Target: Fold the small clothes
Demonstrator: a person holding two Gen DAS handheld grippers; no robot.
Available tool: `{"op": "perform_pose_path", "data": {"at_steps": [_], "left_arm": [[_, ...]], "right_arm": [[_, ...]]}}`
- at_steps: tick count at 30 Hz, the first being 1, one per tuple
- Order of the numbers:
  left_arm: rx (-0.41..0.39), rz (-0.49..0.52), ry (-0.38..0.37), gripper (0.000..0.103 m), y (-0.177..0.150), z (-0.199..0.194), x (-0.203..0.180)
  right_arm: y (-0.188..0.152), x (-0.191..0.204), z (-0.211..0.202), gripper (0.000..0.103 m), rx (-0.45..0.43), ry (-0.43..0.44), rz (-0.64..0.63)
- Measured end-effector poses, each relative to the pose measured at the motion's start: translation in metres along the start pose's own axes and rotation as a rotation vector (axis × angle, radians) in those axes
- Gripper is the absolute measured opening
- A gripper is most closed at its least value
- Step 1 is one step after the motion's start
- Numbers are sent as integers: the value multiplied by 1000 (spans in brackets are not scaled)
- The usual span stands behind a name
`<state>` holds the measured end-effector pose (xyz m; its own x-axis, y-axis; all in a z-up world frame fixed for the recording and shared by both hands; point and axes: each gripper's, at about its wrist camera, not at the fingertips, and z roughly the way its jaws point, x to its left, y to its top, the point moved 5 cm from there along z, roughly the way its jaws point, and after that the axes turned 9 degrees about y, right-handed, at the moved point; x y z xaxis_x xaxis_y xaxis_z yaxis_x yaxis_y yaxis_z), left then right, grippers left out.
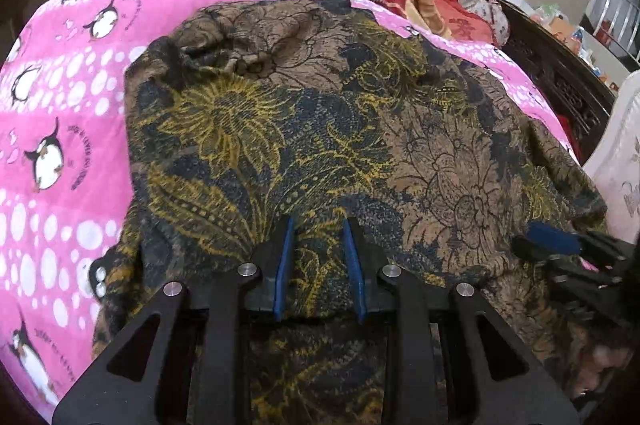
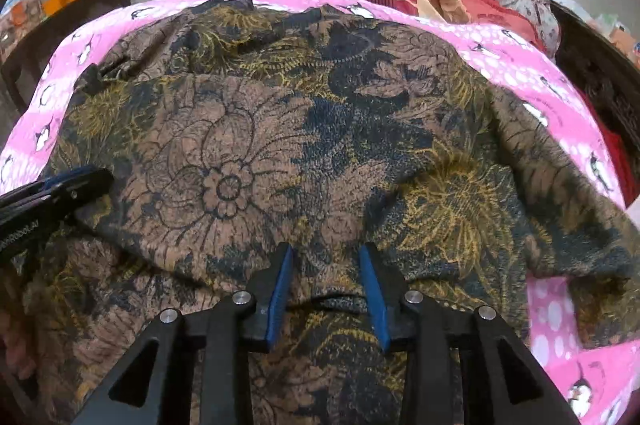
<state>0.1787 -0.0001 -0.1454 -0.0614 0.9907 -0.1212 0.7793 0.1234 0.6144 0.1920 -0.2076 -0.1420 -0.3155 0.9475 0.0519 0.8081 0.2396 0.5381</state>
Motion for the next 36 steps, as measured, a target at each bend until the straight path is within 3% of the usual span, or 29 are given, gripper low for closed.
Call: {"op": "perform_pose_path", "data": {"at_steps": [2,3,5,7,8,9,12,14,16,20,22,27,28,32,36], "left_arm": [[11,-12,-9,24,-2,-9,1],[12,-12,-12,24,-5,-12,1],[7,16,-26,35,-18,-17,-4],[-40,77,-34,52,-33,-24,-12],[-60,106,-30,55,-40,-27,-15],[-62,111,-32,60,-43,-28,-14],[-53,94,-63,64,-43,-27,-13],[-50,68,-90,64,-44,-26,-9],[-51,59,-102,64,-43,-26,-8],[-51,59,-100,64,-43,-26,-8],[-50,58,-102,64,-41,-25,-8],[-48,53,-103,64,-42,-24,-8],[-48,52,-103,64,-42,-24,-8],[-46,59,-95,64,-42,-24,-7],[-45,65,-83,64,-41,-22,-10]], "right_arm": [[2,-4,-21,33,-8,22,19],[4,-10,-44,33,-55,22,24],[1,-29,-82,38,-129,4,48],[-16,-72,-130,56,-202,-19,134],[-24,-89,-142,73,-218,-35,167],[-41,-126,-164,79,-249,-89,232],[-85,-212,-196,79,-264,-174,402],[-116,-269,-209,76,-287,-130,591],[-152,-321,-212,63,-337,16,828],[-183,-355,-195,59,-407,203,1047],[-185,-361,-175,58,-389,296,1106],[-178,-380,-154,55,-503,315,1182],[-178,-384,-153,50,-525,314,1191],[-193,-394,-151,15,-595,293,1253],[-178,-390,-160,7,-545,223,1159]]}}
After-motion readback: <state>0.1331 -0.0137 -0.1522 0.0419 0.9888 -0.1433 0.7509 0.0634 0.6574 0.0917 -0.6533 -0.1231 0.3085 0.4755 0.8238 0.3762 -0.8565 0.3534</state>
